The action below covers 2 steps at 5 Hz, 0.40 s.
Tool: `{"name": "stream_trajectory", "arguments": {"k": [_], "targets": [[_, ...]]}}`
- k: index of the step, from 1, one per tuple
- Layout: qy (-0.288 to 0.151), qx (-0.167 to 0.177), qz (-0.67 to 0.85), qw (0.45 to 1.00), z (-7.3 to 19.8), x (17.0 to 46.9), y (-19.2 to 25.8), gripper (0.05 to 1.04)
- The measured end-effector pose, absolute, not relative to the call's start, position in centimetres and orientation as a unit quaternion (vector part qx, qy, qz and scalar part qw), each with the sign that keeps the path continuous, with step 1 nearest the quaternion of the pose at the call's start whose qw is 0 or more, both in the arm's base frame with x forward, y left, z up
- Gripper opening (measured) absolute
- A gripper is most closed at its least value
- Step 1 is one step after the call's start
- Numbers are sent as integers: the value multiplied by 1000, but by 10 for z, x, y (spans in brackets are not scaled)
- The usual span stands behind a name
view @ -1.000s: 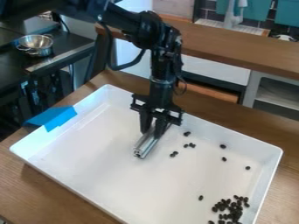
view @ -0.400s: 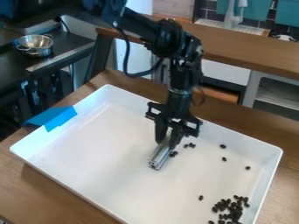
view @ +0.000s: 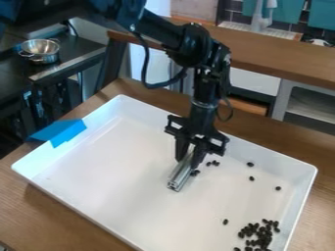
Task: Sweep into pile
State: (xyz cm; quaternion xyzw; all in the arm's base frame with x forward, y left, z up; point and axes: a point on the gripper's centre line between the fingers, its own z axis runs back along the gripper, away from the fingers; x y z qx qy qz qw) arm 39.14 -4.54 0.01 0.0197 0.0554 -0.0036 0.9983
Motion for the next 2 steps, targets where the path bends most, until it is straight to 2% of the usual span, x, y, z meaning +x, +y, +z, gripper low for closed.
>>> {"name": "stream_trajectory", "arguments": {"k": [2], "targets": [[50, 20, -38, 998, -1, 386, -70, 338]]}}
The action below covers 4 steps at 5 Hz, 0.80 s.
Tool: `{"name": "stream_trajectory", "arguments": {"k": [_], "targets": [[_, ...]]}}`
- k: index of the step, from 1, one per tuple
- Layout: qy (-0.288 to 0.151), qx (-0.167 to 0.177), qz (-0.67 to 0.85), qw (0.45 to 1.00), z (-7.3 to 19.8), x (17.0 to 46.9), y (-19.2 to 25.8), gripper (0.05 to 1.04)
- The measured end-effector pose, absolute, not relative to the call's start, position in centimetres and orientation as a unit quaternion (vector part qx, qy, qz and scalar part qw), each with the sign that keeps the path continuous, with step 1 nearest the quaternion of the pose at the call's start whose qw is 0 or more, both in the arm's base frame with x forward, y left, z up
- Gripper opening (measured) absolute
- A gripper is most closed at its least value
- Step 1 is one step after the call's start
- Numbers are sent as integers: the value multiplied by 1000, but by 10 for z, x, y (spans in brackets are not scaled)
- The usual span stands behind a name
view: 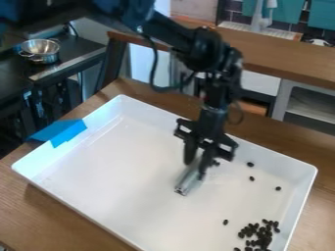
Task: Sweep into pile
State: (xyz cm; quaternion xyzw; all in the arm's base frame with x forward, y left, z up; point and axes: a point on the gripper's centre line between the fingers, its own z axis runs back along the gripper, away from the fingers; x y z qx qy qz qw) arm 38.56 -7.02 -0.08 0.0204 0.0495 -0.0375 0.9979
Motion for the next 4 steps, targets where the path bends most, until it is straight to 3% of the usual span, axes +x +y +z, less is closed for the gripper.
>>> {"name": "stream_trajectory", "arguments": {"k": [1, 4], "targets": [[44, 13, -71, 996, 1, 377, -98, 338], [34, -7, -164, 986, 2, 358, -129, 338]]}}
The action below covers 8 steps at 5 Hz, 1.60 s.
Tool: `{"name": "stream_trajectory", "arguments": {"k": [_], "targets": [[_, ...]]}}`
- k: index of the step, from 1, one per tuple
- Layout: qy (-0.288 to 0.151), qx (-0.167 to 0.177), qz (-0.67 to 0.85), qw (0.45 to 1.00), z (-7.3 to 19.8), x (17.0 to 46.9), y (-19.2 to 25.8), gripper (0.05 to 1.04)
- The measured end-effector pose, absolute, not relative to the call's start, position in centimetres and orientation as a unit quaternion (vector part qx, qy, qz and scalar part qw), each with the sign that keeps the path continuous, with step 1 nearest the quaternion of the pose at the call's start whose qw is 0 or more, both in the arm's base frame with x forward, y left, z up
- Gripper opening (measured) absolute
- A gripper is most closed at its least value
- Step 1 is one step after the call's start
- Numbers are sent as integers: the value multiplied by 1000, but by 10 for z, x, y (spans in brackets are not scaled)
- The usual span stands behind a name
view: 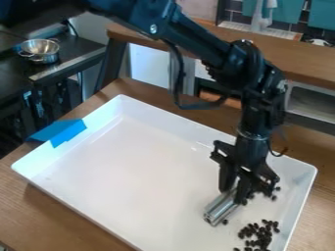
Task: Sweep into pile
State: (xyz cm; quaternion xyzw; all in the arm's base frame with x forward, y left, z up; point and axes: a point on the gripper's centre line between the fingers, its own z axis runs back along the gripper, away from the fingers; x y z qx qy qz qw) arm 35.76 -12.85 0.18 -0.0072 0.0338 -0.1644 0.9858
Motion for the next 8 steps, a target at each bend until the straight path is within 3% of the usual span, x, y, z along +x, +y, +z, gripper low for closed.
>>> {"name": "stream_trajectory", "arguments": {"k": [3, 4, 5, 7, 8], "targets": [[51, -22, -222, 973, 5, 332, -146, 338], [50, -33, -195, 979, 21, 340, -118, 338], [41, -39, -150, 987, 45, 353, -57, 338], [45, -12, -100, 994, 55, 358, 30, 338], [24, -5, -44, 999, 58, 359, 88, 338]]}}
